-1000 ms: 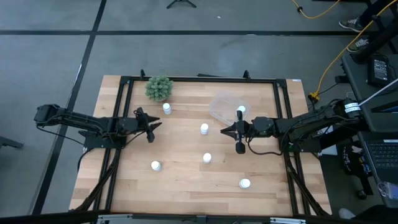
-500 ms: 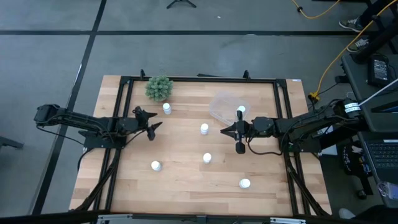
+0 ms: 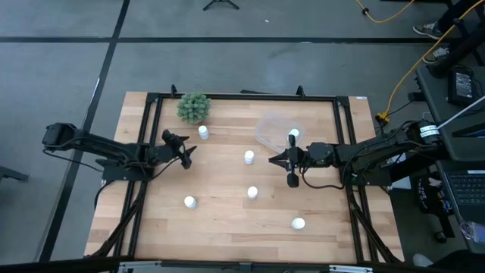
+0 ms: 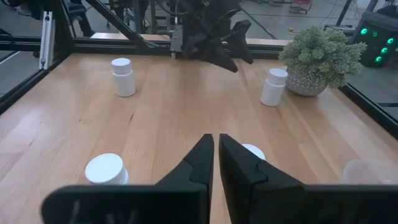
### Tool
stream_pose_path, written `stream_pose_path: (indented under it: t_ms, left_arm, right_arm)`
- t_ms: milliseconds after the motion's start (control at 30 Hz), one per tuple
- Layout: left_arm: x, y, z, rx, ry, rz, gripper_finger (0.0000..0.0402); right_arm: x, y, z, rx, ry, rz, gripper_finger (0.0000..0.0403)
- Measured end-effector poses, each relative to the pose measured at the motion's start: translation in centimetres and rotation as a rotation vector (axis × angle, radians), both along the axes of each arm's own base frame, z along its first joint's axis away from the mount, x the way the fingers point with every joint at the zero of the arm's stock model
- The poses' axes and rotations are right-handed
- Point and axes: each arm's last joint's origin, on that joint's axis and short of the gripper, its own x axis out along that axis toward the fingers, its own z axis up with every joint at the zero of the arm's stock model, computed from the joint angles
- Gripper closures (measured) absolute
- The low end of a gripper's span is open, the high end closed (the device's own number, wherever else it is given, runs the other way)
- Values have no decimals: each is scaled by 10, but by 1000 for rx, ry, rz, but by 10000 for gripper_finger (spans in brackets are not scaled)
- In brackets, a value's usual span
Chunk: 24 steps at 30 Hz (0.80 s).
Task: Pick and place pill bottles into a basket
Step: Put the white pill bottle into the transparent bin
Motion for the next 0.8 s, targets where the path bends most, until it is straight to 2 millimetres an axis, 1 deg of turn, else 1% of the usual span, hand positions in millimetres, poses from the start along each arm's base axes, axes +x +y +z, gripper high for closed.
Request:
stream_pose_path:
  t_ms: [233, 400, 700, 800]
  left_arm:
    - [7, 0, -7, 2, 20, 14, 144]
    - [11, 1, -12, 28, 33, 59, 144]
    - [18, 3, -22, 42, 50, 80, 144]
    - [22, 5, -23, 22, 31, 70, 144]
  right_arm:
    - [0, 0, 0, 0, -5, 0, 373]
    - [0, 0, 0, 1, -5, 0, 373]
    - [0, 0, 0, 0, -4, 0, 373]
    - [0, 0, 0, 0, -4, 0, 373]
